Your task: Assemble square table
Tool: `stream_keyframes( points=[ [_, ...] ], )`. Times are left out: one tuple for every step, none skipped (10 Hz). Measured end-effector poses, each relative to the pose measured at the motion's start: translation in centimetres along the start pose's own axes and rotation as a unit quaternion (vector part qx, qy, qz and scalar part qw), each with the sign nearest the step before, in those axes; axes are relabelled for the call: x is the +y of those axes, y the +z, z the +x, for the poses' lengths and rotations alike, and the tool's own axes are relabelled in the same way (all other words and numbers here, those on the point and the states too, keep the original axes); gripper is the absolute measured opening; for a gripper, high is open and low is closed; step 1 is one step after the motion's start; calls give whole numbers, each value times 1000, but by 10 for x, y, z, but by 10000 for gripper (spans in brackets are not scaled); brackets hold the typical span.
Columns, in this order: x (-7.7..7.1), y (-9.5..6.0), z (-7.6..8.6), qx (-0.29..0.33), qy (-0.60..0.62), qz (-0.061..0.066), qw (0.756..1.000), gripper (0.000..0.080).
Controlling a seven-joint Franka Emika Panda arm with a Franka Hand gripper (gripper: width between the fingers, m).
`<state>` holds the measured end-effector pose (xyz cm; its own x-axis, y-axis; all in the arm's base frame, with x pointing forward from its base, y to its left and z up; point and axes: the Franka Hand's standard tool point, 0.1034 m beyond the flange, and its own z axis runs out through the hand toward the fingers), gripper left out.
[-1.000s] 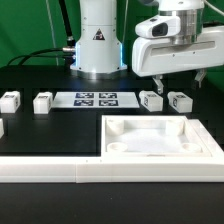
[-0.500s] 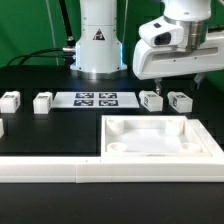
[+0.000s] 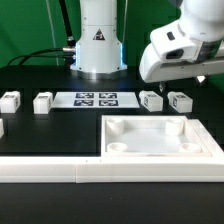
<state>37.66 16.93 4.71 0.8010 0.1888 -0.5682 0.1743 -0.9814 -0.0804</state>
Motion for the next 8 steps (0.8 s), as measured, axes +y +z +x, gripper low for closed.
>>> stream_keyframes(
  points=[
    [-1, 2, -1, -25, 1, 0, 1000, 649],
    [-4, 7, -5, -65, 4, -2, 998, 649],
    [-8, 10, -5, -97, 2, -3, 995, 649],
    [-10, 13, -2, -111, 1, -3, 994, 649],
    [-12, 15, 0, -107, 1, -3, 994, 649],
    [-14, 18, -1, -108, 0, -5, 994, 649],
    [-13, 23, -1, -107, -2, -9, 994, 649],
    [-10, 26, -1, -106, -5, -13, 994, 649]
  ],
)
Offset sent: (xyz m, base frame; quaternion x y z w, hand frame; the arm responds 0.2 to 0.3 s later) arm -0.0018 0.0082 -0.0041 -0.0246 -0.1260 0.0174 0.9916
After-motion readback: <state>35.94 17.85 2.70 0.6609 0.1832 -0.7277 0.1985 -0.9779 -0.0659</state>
